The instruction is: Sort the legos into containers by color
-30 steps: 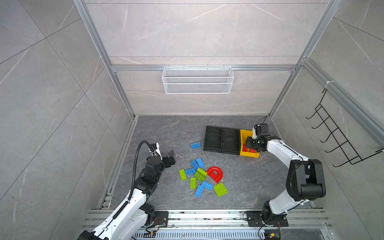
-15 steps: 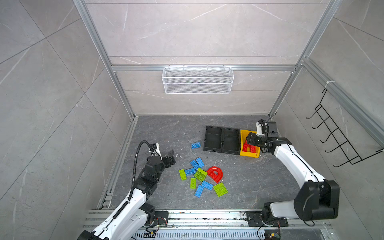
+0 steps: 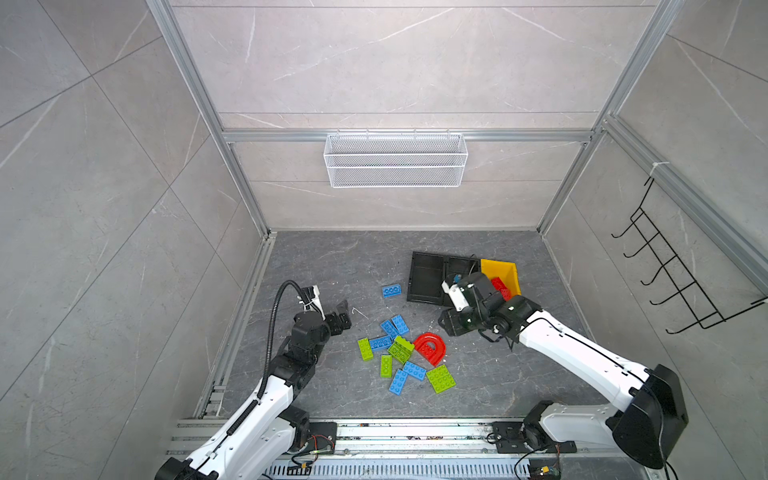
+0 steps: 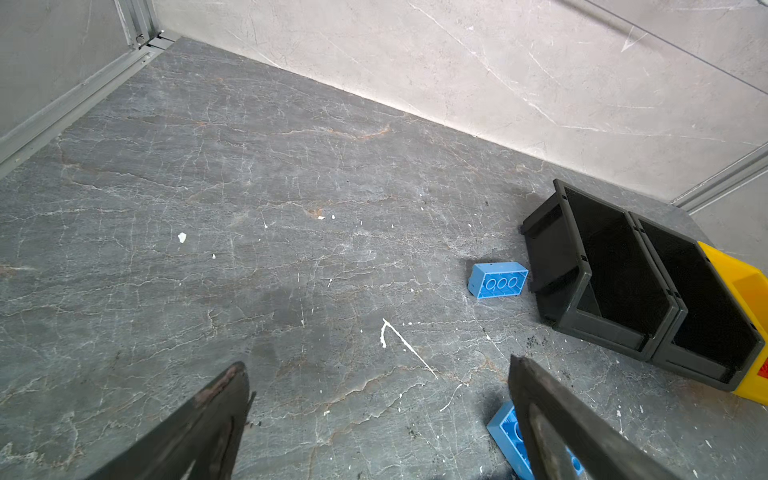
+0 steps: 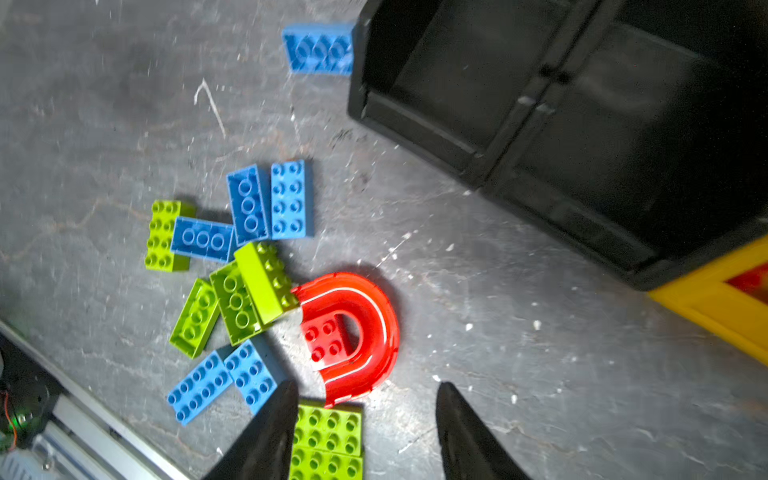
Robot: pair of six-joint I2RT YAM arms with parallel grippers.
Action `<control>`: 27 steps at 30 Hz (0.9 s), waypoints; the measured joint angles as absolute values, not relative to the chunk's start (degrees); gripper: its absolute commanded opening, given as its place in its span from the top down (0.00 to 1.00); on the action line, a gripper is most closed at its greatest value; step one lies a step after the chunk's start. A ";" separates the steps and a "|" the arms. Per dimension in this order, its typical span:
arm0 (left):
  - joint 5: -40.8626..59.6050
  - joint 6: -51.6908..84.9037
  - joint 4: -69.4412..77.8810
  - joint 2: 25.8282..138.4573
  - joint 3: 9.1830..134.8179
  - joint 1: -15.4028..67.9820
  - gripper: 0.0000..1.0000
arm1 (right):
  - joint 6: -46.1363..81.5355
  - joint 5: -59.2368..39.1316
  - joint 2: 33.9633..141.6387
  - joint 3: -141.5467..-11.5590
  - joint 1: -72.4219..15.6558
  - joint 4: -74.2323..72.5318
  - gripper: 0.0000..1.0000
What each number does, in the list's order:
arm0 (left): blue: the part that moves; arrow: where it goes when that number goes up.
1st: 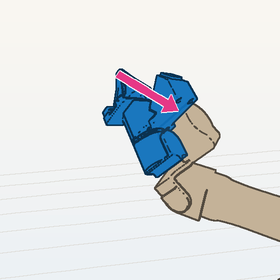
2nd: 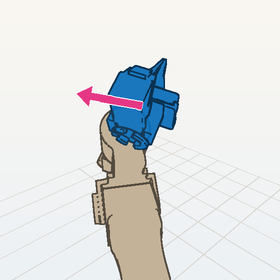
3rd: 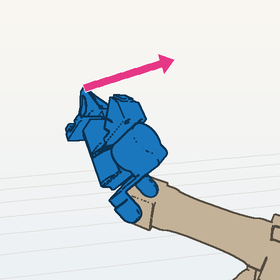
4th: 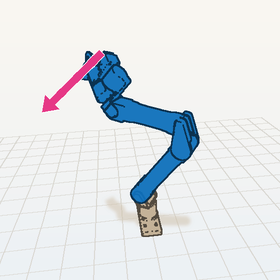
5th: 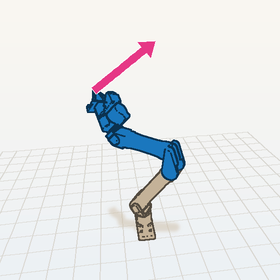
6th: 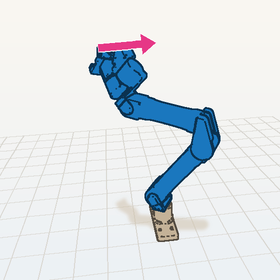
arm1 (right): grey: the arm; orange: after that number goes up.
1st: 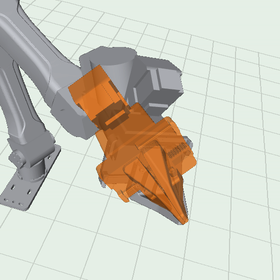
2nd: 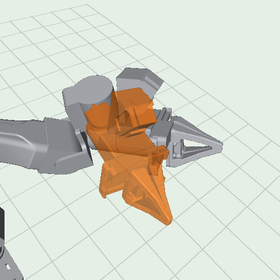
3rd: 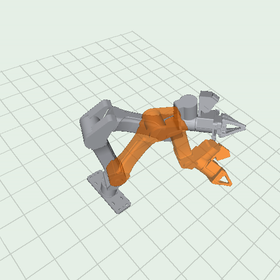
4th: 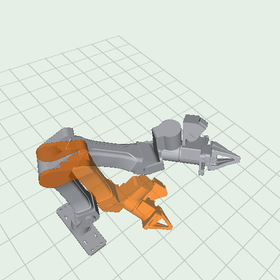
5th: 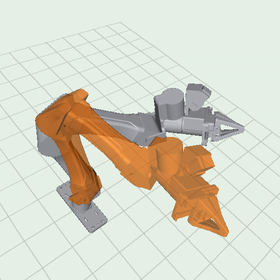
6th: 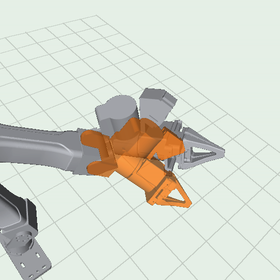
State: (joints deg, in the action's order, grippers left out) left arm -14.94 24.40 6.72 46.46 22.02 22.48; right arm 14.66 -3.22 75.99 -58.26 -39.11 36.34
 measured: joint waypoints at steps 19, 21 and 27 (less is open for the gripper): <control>-15.09 24.40 6.90 47.35 22.02 22.48 0.00 | 15.38 -4.54 91.68 -58.26 -48.62 34.92 0.45; -15.09 24.40 6.90 47.33 22.02 22.46 0.01 | 15.18 -4.45 92.60 -58.26 -48.75 34.89 0.45; -15.14 24.40 6.87 47.18 22.02 22.48 0.01 | 13.98 -2.37 95.66 -58.78 -49.93 35.00 0.46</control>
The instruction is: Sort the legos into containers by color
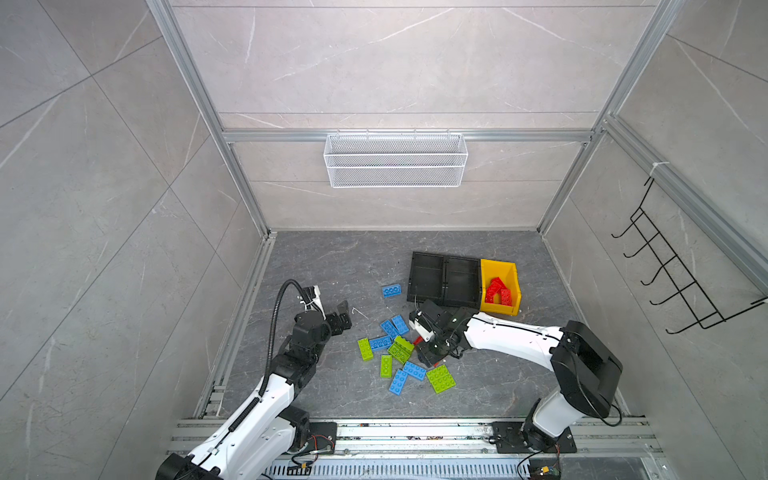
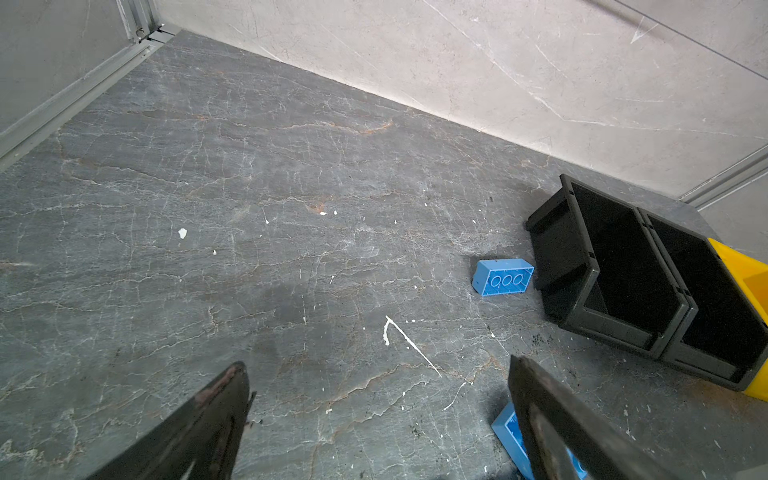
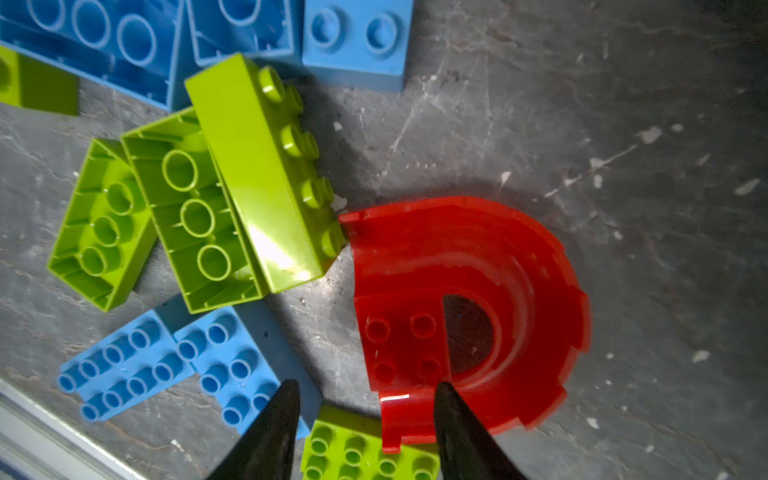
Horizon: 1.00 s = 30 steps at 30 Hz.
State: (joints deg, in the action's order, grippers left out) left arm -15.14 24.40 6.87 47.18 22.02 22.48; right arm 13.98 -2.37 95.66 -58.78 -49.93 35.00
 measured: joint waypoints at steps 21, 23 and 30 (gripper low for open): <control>-16.34 24.38 6.76 45.63 22.02 22.48 0.01 | 12.80 6.28 98.91 -64.12 -52.64 37.93 0.49; -16.38 24.38 6.76 45.58 22.02 22.48 0.01 | 12.80 6.24 99.00 -64.42 -52.84 37.93 0.49; -16.45 24.36 6.76 45.58 22.02 22.48 0.01 | 12.71 6.33 102.61 -65.67 -52.93 37.06 0.53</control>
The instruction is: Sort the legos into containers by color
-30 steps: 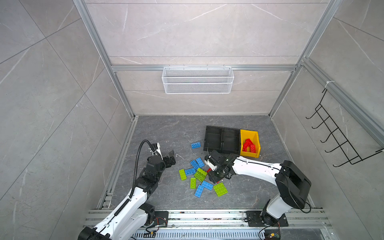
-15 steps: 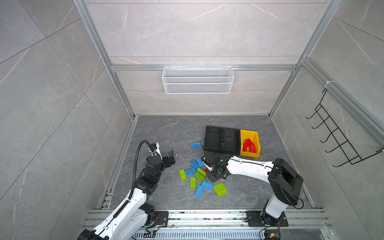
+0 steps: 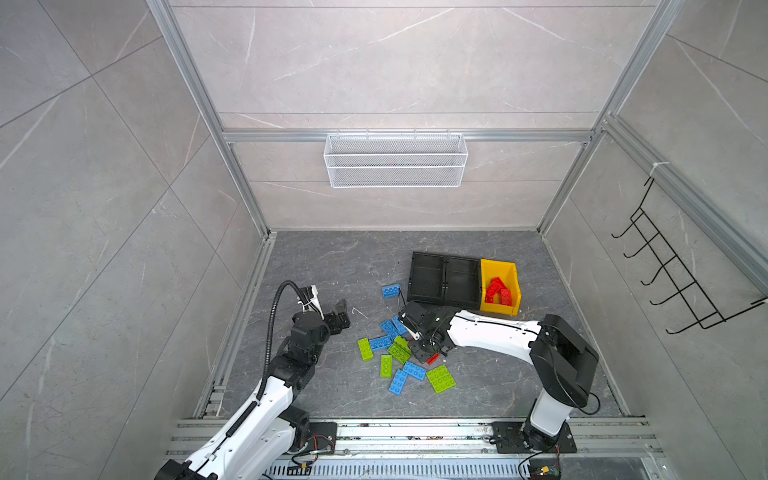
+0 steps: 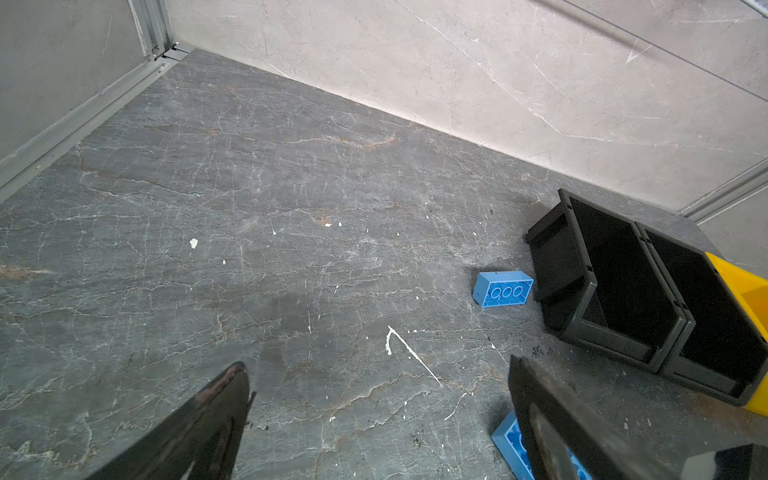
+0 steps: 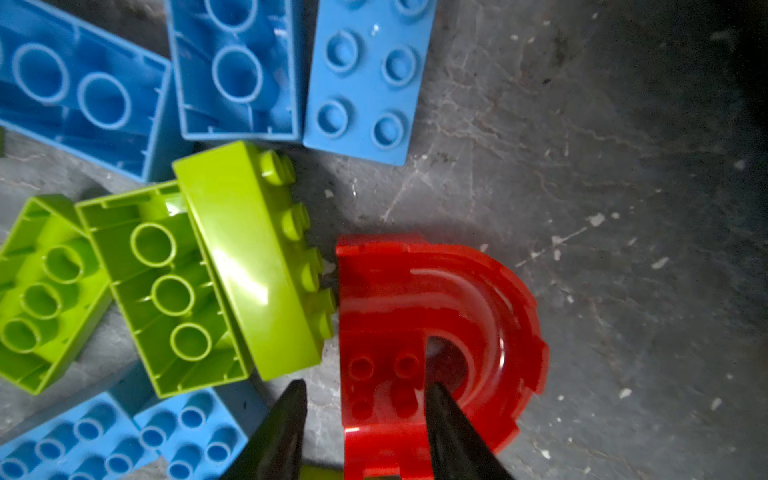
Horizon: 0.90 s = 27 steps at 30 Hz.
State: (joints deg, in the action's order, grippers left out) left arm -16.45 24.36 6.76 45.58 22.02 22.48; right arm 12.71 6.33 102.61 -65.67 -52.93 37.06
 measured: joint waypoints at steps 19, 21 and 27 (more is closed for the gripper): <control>-16.40 24.36 6.81 45.69 22.02 22.48 0.00 | 13.96 8.12 99.04 -62.78 -50.63 35.88 0.78; -16.40 24.36 6.81 45.74 22.02 22.48 0.01 | 13.96 7.64 96.03 -61.95 -48.86 35.77 0.78; -16.38 24.36 6.83 45.84 22.04 22.48 0.01 | 13.85 2.66 85.49 -60.20 -38.79 34.94 0.80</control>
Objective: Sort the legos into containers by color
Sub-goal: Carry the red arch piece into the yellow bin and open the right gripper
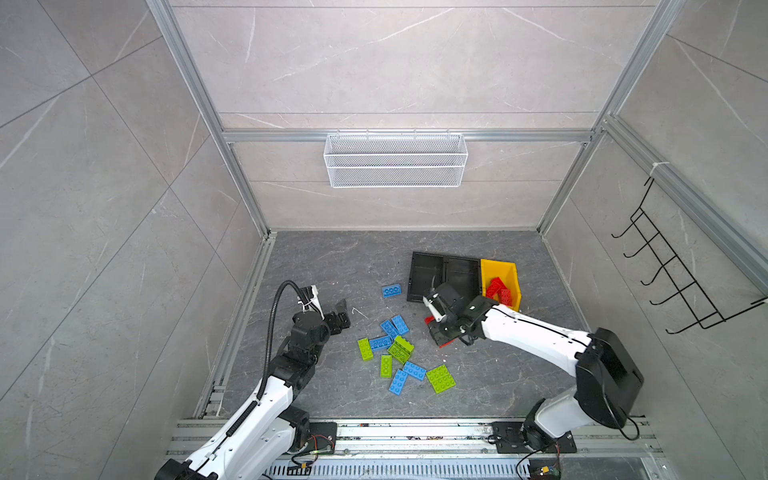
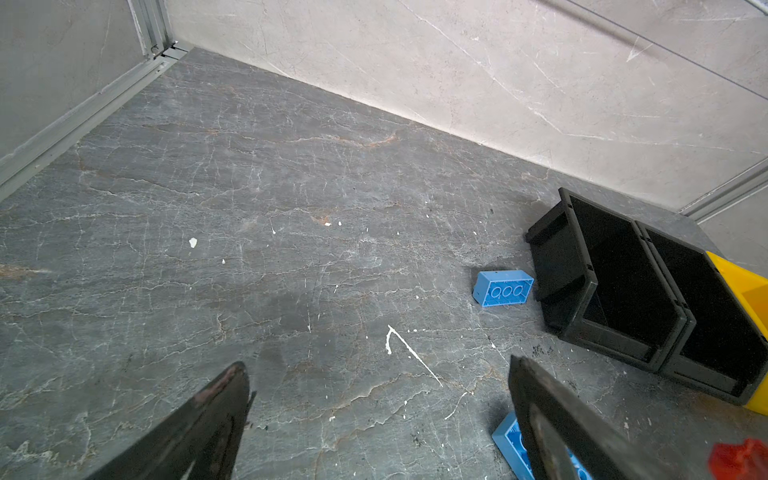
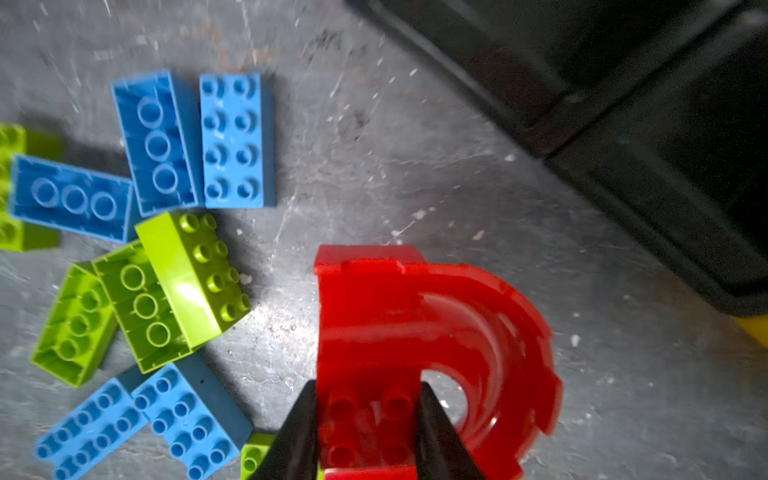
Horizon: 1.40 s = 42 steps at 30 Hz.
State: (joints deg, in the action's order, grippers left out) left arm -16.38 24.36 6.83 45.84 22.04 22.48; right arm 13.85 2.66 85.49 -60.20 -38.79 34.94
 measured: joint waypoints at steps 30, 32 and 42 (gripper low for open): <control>-15.77 24.36 7.75 48.73 22.02 22.46 0.01 | 9.10 -4.47 96.97 -74.15 -0.54 34.81 0.82; -15.79 24.36 7.77 48.42 22.02 22.48 0.01 | 8.93 -4.47 97.93 -74.15 -0.01 34.59 0.81; -15.77 24.36 7.77 48.36 22.02 22.48 0.01 | 8.29 -4.51 99.96 -74.43 0.03 33.98 0.58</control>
